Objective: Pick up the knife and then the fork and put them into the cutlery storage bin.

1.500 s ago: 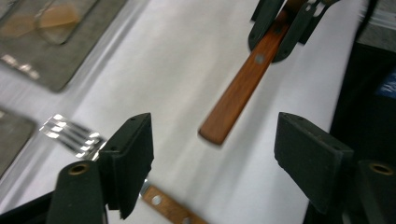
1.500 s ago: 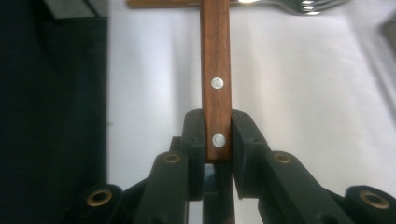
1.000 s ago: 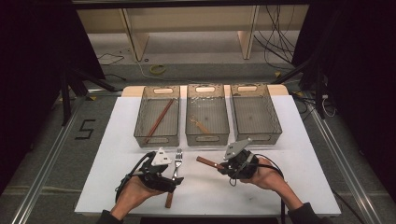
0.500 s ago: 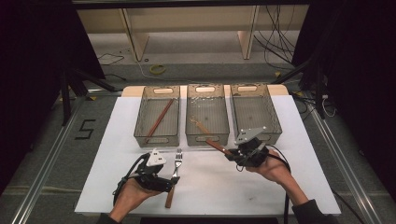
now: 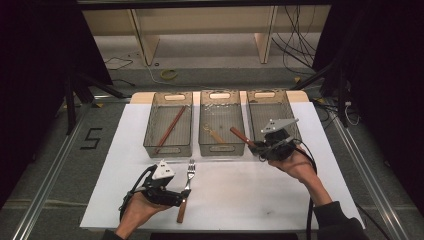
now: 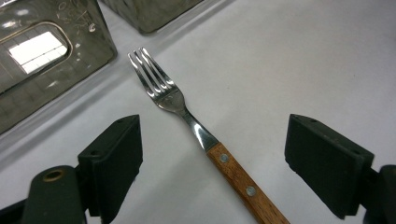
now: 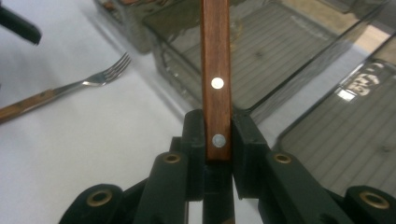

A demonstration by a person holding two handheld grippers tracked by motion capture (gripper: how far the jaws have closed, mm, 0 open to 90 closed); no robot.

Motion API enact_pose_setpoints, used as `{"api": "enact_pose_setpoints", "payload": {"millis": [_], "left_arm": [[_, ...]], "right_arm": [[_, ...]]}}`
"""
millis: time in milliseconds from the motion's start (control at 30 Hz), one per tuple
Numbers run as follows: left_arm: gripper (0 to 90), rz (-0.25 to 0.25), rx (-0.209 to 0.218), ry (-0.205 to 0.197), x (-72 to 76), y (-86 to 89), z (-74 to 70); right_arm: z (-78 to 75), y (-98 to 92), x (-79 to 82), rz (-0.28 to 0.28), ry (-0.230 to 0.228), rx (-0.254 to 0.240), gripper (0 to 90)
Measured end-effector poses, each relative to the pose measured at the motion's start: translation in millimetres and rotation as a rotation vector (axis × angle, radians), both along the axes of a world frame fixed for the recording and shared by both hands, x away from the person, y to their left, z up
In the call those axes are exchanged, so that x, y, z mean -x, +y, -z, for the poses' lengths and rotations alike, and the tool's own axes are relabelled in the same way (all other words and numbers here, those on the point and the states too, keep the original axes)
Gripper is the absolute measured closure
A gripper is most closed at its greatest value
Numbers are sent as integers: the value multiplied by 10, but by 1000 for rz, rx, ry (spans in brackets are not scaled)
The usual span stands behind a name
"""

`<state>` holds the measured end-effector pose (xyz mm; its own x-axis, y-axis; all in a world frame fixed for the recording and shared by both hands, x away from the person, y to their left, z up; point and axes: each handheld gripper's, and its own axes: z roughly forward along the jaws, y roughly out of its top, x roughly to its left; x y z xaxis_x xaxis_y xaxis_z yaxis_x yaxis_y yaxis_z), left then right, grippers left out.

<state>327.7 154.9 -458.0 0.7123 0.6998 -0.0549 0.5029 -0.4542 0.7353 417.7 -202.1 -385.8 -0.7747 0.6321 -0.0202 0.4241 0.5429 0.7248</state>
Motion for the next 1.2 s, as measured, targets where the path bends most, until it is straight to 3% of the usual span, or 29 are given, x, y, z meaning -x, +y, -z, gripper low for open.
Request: {"api": "enact_pose_setpoints", "payload": {"millis": [267, 800, 1200], "left_arm": [[181, 3, 21, -15, 11, 18, -4], [180, -3, 21, -12, 22, 24, 16], [181, -9, 24, -9, 25, 37, 25]], "right_arm": [[-98, -65, -218, 90, -8, -8, 779], [-195, -92, -609, 200, -7, -5, 779], [-118, -99, -847, 284, 11, 7, 778]]}}
